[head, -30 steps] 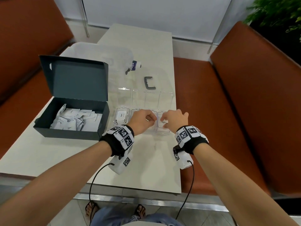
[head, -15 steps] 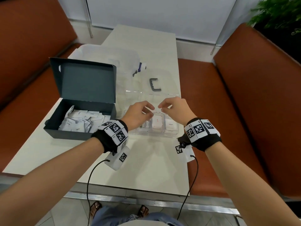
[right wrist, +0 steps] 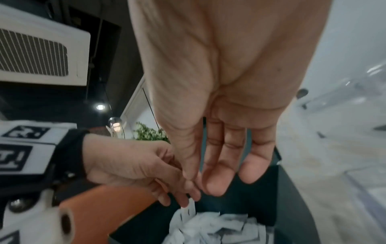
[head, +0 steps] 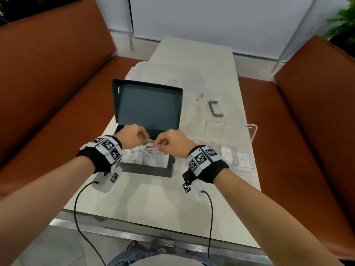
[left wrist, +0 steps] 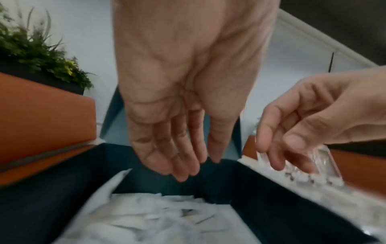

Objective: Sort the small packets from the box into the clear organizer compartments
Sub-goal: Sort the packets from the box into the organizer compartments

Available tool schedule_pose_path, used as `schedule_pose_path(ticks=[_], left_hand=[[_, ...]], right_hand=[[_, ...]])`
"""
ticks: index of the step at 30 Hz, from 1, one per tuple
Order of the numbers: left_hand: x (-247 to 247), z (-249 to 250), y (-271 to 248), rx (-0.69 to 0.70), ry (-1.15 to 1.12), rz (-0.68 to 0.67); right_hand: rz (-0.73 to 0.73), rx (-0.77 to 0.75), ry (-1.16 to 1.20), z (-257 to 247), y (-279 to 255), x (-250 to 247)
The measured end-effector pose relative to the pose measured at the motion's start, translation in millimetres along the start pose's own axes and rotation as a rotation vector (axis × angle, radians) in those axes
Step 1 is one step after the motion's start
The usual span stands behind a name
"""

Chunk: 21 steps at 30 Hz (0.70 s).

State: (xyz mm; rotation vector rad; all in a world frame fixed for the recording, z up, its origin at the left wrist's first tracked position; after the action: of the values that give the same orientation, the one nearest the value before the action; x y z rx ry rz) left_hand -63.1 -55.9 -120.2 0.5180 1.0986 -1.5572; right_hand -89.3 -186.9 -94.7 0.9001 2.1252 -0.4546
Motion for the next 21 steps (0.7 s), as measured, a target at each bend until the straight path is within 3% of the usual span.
schedule_pose_path(ticks=[4, 8, 11, 16, 21], left_hand=[[11.2, -32.8, 16.7, -0.038, 0.411, -0.104], [32.4, -50.3, 24.5, 0.011, 0.621, -0.21], [43.4, -56.3, 27.0, 0.061, 0.624, -0.184], [48.3, -54.0, 26.3, 0.168, 0.576, -0.102], [49.1, -52.8, 21.9, 0.19, 0.516, -0.102]], right_hand=[[-0.163, 0.109, -0.148, 7.3, 31.8, 33.9], [-0.261, 0.256, -0.233, 24.1, 43.9, 54.3], [-0.265, 0.345, -0.233, 33.0, 44.8, 64.4], [-0.312, 0.33, -0.205, 26.2, 53.2, 90.5], [-0.21, 0.377, -0.09, 29.5, 55.6, 97.8]])
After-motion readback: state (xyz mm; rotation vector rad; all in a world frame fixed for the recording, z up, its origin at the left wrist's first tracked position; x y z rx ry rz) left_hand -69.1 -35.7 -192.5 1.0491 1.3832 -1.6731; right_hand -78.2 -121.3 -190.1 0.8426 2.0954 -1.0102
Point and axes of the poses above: each hand's wrist, its own y-axis towards the middle knuckle, its own x-axis out of the palm, z = x × y, the point moved 8 cm from there along y, towards the middle knuckle, and after that the axes turned 13 degrees about -x, right-handed, at the moved point
